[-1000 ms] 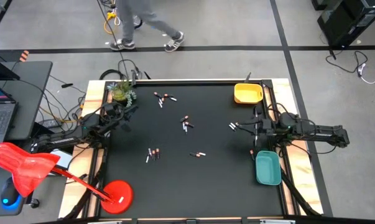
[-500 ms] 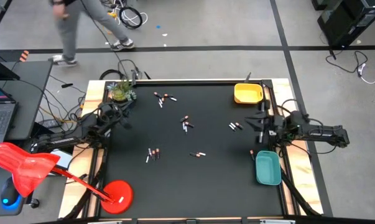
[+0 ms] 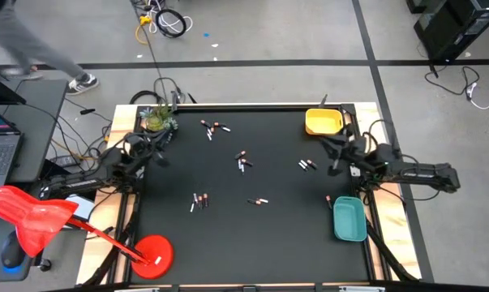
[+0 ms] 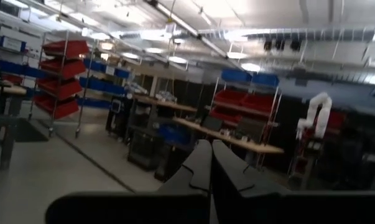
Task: Sort batteries
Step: Put the black battery into the yellow bin
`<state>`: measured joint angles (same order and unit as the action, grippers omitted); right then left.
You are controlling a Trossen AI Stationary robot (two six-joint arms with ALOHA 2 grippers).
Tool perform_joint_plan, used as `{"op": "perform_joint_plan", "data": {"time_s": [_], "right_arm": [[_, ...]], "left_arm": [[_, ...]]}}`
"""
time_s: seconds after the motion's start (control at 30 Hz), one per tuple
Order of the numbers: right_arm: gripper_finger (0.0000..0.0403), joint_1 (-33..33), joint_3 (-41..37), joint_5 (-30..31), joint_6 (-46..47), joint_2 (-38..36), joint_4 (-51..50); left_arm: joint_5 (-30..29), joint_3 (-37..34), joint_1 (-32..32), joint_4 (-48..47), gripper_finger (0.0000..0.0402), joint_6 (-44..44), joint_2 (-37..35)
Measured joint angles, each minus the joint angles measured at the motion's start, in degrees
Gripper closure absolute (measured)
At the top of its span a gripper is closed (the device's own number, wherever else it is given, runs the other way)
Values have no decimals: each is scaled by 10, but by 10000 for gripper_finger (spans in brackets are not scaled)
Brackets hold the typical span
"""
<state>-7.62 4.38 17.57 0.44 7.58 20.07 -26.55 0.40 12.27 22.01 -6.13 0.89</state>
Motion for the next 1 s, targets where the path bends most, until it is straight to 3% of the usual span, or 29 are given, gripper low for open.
{"op": "perform_joint_plan", "data": {"time_s": [0.27, 0.6, 1.0], "right_arm": [[341, -12, 0, 6, -6, 73, 51], [341, -11, 0, -21, 98, 78, 130], [346, -12, 0, -22, 66, 78, 145]], "left_arm": [[-2, 0, 0, 26, 392, 1, 0], [-2, 0, 0, 25, 392, 1, 0], [-2, 0, 0, -16, 392, -4, 0]]}}
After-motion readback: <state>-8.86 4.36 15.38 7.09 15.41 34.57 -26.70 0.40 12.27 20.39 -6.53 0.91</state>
